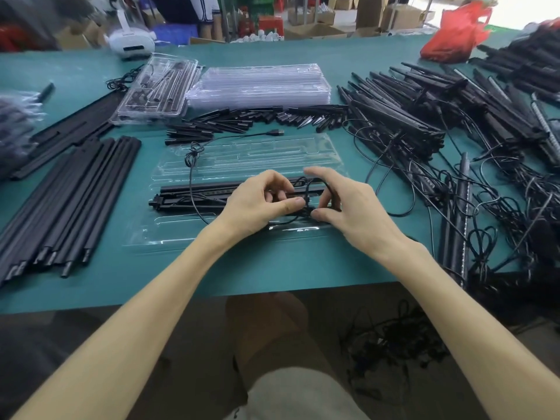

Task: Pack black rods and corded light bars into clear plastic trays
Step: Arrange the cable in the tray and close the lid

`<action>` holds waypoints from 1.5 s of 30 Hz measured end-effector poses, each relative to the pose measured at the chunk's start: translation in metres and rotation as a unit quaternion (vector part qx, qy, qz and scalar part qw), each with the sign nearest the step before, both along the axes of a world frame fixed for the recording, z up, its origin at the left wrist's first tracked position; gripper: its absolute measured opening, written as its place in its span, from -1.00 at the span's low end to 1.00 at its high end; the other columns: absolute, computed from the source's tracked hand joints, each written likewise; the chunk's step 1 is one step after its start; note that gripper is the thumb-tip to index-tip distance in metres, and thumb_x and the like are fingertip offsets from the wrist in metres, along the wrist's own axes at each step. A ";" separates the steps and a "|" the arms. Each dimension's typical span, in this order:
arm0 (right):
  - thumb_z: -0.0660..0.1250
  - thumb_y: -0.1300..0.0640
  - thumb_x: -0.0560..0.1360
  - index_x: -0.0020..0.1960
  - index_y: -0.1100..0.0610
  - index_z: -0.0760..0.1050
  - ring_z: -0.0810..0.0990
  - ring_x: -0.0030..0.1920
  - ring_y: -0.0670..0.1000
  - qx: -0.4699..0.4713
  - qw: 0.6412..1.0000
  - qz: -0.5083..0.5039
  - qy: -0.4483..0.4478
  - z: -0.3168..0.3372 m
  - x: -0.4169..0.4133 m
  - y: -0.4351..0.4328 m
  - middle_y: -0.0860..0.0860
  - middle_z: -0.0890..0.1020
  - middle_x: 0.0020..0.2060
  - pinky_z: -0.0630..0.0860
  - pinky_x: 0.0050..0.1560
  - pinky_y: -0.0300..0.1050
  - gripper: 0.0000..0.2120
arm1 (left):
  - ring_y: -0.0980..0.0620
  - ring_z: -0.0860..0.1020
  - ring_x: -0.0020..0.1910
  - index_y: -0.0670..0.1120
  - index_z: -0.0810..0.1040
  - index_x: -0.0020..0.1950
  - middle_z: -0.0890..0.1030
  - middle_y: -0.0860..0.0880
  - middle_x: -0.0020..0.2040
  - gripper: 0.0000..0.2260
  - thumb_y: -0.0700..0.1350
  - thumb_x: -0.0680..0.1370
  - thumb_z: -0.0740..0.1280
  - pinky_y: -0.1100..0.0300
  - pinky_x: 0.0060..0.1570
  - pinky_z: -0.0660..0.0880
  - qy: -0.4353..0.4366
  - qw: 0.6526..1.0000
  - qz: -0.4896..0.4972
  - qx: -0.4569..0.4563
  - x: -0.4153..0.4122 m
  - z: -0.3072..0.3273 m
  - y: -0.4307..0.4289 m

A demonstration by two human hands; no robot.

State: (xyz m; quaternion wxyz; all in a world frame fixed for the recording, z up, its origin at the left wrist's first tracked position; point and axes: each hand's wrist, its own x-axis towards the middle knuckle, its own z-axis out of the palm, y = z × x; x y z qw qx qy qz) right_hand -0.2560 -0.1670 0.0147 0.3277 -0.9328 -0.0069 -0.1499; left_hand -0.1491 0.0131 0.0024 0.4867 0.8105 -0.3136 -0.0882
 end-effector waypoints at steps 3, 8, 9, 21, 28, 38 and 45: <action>0.49 0.16 0.49 0.34 -0.10 0.45 0.50 -0.16 -0.13 -0.005 1.000 -0.007 -0.001 -0.002 -0.001 -0.002 -0.10 0.58 -0.19 0.49 -0.02 -0.09 -0.52 | 0.19 0.34 -0.42 0.10 0.51 0.28 0.55 0.10 -0.18 -0.55 0.11 0.45 0.54 0.17 -0.22 0.35 -0.013 1.000 0.003 0.016 0.000 -0.001 0.000; 0.48 0.15 0.50 0.22 -0.06 0.47 0.47 -0.24 -0.13 -0.011 1.000 -0.002 -0.014 -0.005 -0.003 -0.001 -0.11 0.53 -0.11 0.42 -0.11 -0.18 -0.65 | 0.17 0.33 -0.35 0.26 0.48 0.41 0.47 0.14 -0.15 -0.46 0.19 0.45 0.49 0.16 -0.17 0.34 -0.061 0.996 -0.010 0.070 0.000 0.001 0.001; 0.47 0.16 0.51 0.23 -0.05 0.47 0.47 -0.22 -0.12 -0.013 1.000 -0.002 -0.016 -0.005 -0.004 -0.001 -0.10 0.52 -0.09 0.43 -0.08 -0.17 -0.65 | 0.16 0.33 -0.33 0.27 0.48 0.41 0.46 0.14 -0.14 -0.47 0.20 0.45 0.49 0.15 -0.15 0.34 -0.066 0.995 -0.009 0.077 0.000 0.002 0.001; 0.32 0.26 0.61 0.38 -0.12 0.50 0.43 -0.01 -0.08 -0.052 0.998 0.012 0.010 -0.003 -0.010 -0.003 -0.06 0.44 -0.04 0.35 0.07 -0.21 -0.57 | 0.21 0.37 -0.31 0.15 0.53 0.38 0.47 0.15 -0.09 -0.40 0.19 0.36 0.56 0.18 -0.14 0.32 -0.063 0.994 0.001 0.093 -0.001 0.002 0.000; 0.15 -0.06 0.68 0.42 -0.23 0.45 0.34 0.00 -0.05 -0.134 0.991 -0.014 -0.009 0.001 -0.020 -0.003 -0.15 0.51 -0.12 0.14 0.11 -0.07 -0.67 | 0.14 0.30 -0.34 0.14 0.61 0.29 0.44 0.13 -0.16 -0.56 0.10 0.43 0.55 0.13 -0.15 0.36 -0.029 0.999 -0.024 0.038 0.001 0.002 0.001; 0.33 -0.08 0.60 0.24 -0.14 0.49 0.55 0.01 -0.09 0.021 1.000 -0.006 0.003 -0.002 -0.029 -0.006 -0.16 0.66 -0.14 0.36 0.14 -0.08 -0.77 | -0.24 0.52 -0.11 0.20 0.67 0.14 0.67 -0.14 -0.10 -0.84 0.08 0.64 0.32 -0.11 -0.15 0.56 0.004 0.999 -0.042 -0.014 -0.002 0.004 0.001; 0.41 -0.09 0.54 0.20 -0.16 0.53 0.52 0.07 -0.10 0.051 0.998 -0.026 0.011 -0.006 -0.028 -0.010 -0.22 0.68 -0.12 0.34 0.12 -0.17 -0.76 | -0.31 0.19 -0.29 0.14 0.70 0.13 0.22 -0.16 -0.35 -0.85 -0.04 0.63 0.37 0.21 -0.35 0.21 0.028 0.996 -0.070 -0.037 -0.004 0.008 0.006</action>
